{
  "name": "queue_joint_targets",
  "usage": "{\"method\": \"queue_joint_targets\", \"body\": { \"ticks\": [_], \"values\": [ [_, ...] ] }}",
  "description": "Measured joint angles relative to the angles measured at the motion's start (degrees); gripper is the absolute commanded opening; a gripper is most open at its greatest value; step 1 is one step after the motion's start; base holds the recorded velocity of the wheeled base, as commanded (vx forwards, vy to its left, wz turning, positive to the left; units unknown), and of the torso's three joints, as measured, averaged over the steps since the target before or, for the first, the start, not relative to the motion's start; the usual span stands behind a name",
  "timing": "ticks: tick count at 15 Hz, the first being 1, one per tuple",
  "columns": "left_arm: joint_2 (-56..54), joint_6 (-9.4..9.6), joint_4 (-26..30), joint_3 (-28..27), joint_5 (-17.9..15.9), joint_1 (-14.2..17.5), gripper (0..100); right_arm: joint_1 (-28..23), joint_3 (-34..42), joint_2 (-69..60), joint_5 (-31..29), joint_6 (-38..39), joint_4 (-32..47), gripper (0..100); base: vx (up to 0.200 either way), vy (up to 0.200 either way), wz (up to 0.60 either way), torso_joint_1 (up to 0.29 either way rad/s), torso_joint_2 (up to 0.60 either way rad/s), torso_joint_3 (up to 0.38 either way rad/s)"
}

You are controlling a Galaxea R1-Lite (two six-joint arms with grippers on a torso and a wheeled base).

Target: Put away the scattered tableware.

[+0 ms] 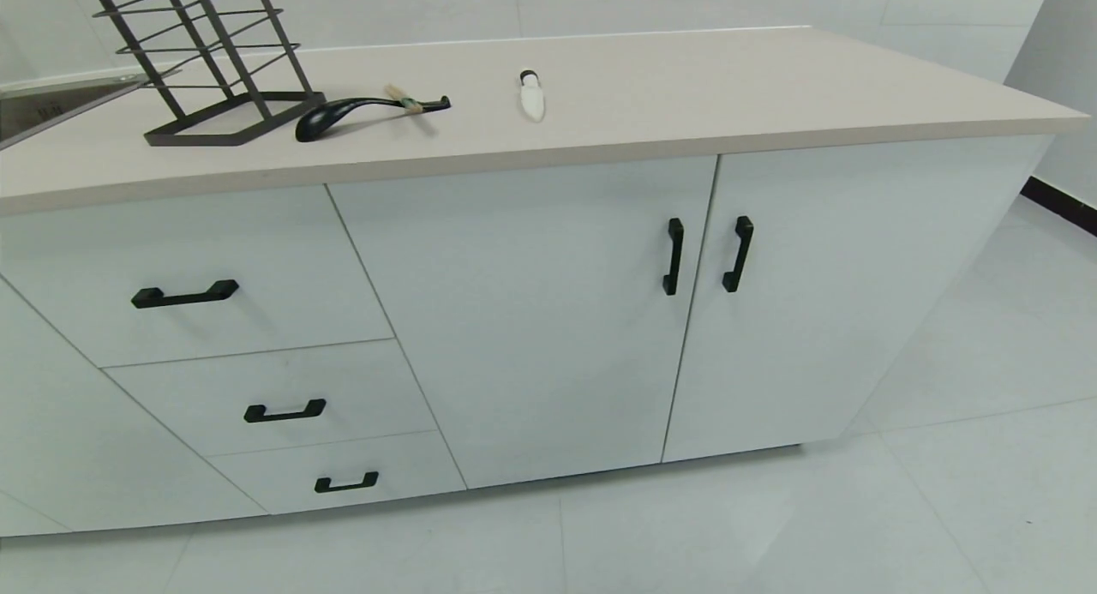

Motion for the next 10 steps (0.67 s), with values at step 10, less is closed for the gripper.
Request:
{"method": "queue_joint_targets", "body": {
  "ticks": [10],
  "values": [
    [0.0, 0.48, 0.12, 0.0, 0.02, -0.02, 100, -0.09, 0.0, 0.02, 0.04, -0.11, 0.05, 0, 0.0, 0.08, 0.18, 0.003, 0.0, 0.001]
  ]
}}
